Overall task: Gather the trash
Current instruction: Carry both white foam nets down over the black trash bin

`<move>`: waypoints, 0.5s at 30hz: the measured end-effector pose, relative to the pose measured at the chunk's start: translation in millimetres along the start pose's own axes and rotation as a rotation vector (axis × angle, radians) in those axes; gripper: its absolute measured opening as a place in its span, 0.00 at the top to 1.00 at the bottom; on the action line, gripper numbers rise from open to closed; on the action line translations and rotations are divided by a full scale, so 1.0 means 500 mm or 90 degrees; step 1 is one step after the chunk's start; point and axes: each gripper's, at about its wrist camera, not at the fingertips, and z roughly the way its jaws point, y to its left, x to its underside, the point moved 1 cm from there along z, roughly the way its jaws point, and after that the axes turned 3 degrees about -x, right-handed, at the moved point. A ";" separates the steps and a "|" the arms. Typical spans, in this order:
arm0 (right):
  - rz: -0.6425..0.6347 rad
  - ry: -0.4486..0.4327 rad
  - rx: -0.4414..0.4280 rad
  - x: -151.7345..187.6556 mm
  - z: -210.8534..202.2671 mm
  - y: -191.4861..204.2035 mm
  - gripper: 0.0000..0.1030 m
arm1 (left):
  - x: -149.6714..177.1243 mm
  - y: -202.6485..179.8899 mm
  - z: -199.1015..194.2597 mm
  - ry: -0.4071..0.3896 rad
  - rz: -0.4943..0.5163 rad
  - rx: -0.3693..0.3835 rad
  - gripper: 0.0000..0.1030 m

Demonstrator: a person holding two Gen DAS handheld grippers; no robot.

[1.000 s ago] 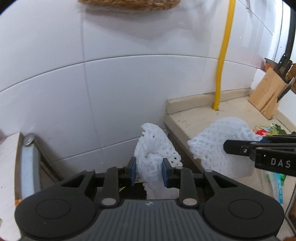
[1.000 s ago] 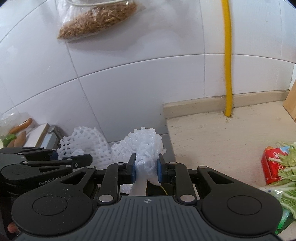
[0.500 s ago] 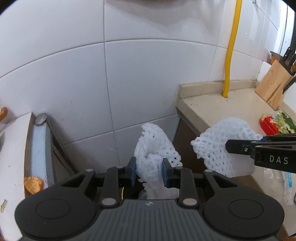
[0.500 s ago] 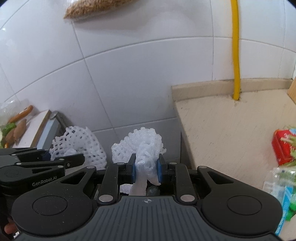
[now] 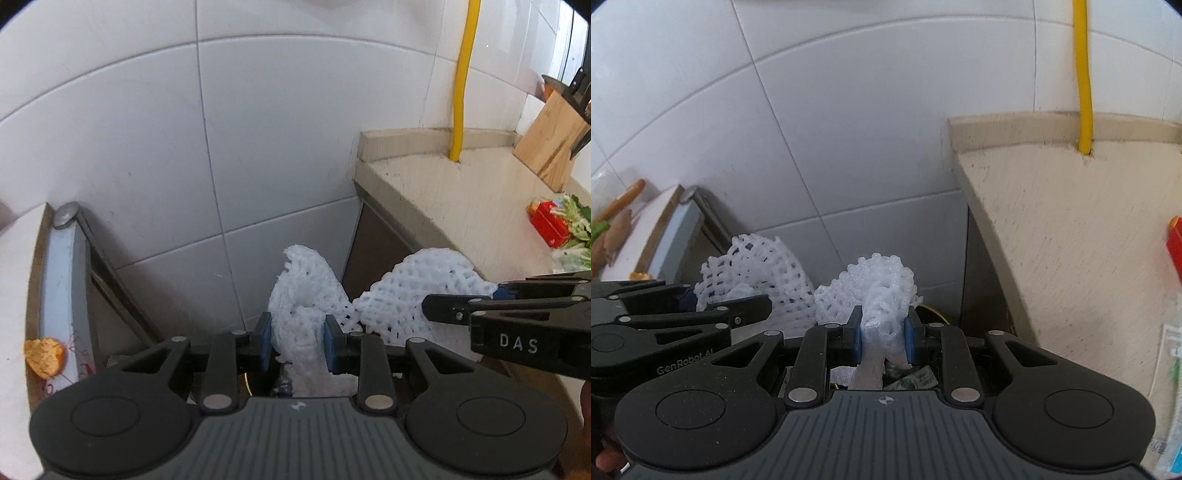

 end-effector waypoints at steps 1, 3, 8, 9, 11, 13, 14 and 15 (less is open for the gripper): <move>0.003 0.006 0.000 0.002 0.005 -0.001 0.74 | 0.001 -0.001 0.003 0.002 0.001 0.001 0.77; 0.009 0.015 -0.001 0.005 0.013 -0.004 0.74 | 0.003 -0.001 0.010 0.006 0.003 0.002 0.77; 0.015 0.027 -0.002 0.009 0.029 -0.003 0.73 | 0.009 0.003 0.022 0.016 0.004 -0.001 0.77; 0.015 0.028 -0.002 0.009 0.032 -0.002 0.73 | 0.010 0.003 0.025 0.013 0.006 -0.002 0.77; 0.017 0.030 -0.003 0.006 0.037 -0.001 0.73 | 0.010 0.003 0.029 0.016 0.007 -0.003 0.77; 0.018 0.032 -0.003 0.005 0.040 0.000 0.73 | 0.010 0.004 0.032 0.019 0.006 -0.003 0.77; 0.018 0.033 -0.003 0.005 0.042 0.000 0.74 | 0.009 0.004 0.033 0.021 0.006 -0.003 0.77; 0.019 0.035 -0.003 0.005 0.044 0.000 0.74 | 0.009 0.004 0.035 0.021 0.007 -0.003 0.77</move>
